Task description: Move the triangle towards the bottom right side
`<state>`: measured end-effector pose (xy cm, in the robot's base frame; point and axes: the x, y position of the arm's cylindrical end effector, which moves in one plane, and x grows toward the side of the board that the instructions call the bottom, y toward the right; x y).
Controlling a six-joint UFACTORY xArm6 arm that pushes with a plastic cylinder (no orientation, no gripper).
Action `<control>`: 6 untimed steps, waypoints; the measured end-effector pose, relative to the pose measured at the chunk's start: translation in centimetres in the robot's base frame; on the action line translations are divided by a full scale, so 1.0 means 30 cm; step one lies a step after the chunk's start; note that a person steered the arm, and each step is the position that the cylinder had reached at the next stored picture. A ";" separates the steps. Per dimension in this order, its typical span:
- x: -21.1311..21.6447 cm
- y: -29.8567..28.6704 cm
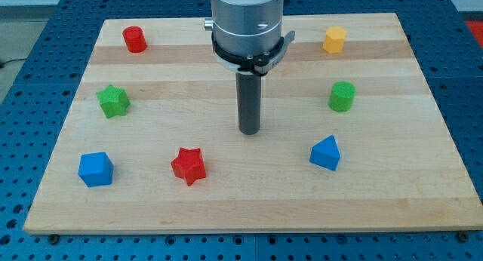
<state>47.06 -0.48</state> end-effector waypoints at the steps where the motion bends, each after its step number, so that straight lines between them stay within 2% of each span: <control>1: 0.021 0.009; 2: 0.049 0.141; 3: 0.157 0.376; 4: 0.234 0.477; 5: 0.198 0.472; 6: -0.005 0.374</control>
